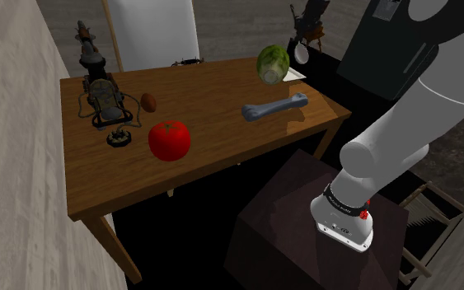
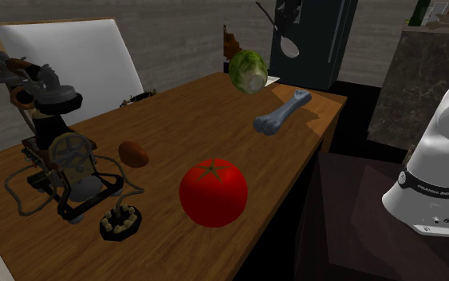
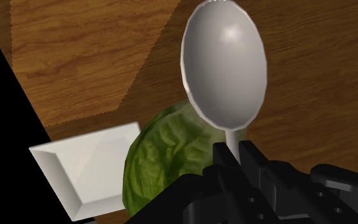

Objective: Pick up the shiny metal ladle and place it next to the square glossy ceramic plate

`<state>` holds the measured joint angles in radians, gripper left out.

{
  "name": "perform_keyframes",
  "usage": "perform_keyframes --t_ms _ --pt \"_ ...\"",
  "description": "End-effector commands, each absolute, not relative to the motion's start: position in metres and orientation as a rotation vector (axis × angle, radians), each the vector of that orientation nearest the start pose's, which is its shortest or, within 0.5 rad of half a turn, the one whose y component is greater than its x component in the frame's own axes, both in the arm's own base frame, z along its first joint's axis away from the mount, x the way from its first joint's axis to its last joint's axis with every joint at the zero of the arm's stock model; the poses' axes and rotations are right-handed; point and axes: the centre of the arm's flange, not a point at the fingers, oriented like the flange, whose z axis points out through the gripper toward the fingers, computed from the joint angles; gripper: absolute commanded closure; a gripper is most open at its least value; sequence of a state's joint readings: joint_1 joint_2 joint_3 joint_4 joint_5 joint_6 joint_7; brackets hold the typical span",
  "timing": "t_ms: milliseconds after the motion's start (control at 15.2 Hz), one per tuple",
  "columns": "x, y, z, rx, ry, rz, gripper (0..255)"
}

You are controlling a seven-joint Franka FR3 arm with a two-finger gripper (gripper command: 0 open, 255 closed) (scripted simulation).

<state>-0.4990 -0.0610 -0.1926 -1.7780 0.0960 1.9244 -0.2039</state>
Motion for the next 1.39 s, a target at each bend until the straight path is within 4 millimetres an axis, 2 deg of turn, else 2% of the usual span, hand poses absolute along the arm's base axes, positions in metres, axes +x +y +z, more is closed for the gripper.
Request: perform_keyframes --t_ms 0,594,1188,1320 --pt "0.437 -0.356 0.603 -3.014 0.790 -0.361 255" --pt "0.437 -0.356 0.648 -3.014 0.790 -0.361 255" --pt "0.349 -0.437 0.652 -3.014 0.790 -0.361 255" --pt "0.349 -0.437 0.641 -3.014 0.790 -0.361 255"
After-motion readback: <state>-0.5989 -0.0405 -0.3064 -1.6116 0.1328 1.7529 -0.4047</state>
